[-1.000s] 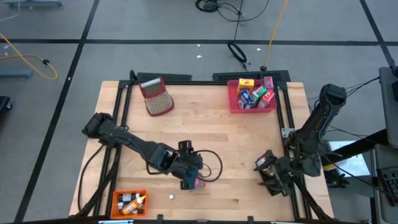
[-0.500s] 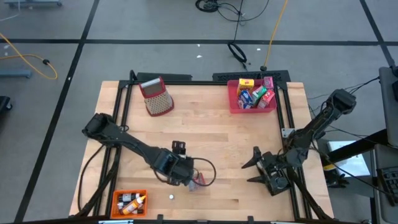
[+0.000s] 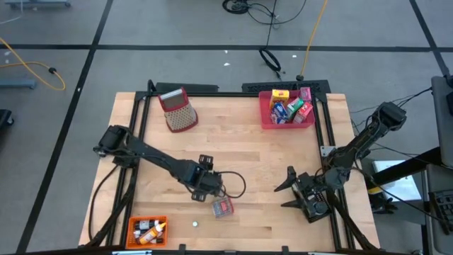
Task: Pick & Place Kitchen Items
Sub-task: Put the small black food coloring bottle into the orange bin
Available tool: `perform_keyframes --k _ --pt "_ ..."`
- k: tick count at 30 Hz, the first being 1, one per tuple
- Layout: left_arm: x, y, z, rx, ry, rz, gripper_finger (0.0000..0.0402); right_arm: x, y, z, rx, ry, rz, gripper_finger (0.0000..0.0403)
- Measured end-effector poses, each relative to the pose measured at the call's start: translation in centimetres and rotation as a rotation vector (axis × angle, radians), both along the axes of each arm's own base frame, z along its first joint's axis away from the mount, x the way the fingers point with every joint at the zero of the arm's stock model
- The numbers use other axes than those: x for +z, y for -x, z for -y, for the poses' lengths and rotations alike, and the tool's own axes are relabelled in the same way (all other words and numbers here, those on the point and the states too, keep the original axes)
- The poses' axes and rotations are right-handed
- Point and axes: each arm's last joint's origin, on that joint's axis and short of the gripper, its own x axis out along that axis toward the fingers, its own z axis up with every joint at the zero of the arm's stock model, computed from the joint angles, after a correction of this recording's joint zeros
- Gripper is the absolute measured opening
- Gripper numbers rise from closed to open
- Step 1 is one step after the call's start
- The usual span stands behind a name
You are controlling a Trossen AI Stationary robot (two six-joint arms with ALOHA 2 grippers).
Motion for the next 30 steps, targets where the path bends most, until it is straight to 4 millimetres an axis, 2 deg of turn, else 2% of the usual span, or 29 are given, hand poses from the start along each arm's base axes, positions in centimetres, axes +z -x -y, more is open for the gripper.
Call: perform_keyframes --k 8,23,26,30 --pt "-1.0 -0.4 -0.2 -0.082 0.071 0.034 0.0296 -0.1 0.0 0.0 0.000 0.011 -0.011 0.0263" --pt "-3.6 0.6 -0.4 -0.088 0.108 0.059 0.0295 -0.2 0.0 0.0 -0.001 0.019 -0.014 0.0263" --pt "-3.7 0.7 -0.4 -0.084 0.110 0.058 0.0276 -0.2 0.0 0.0 -0.001 0.019 -0.014 0.0263" --pt "-3.8 0.7 -0.4 -0.084 0.112 0.053 0.0213 -0.2 0.0 0.0 -0.001 0.020 -0.014 0.0263"
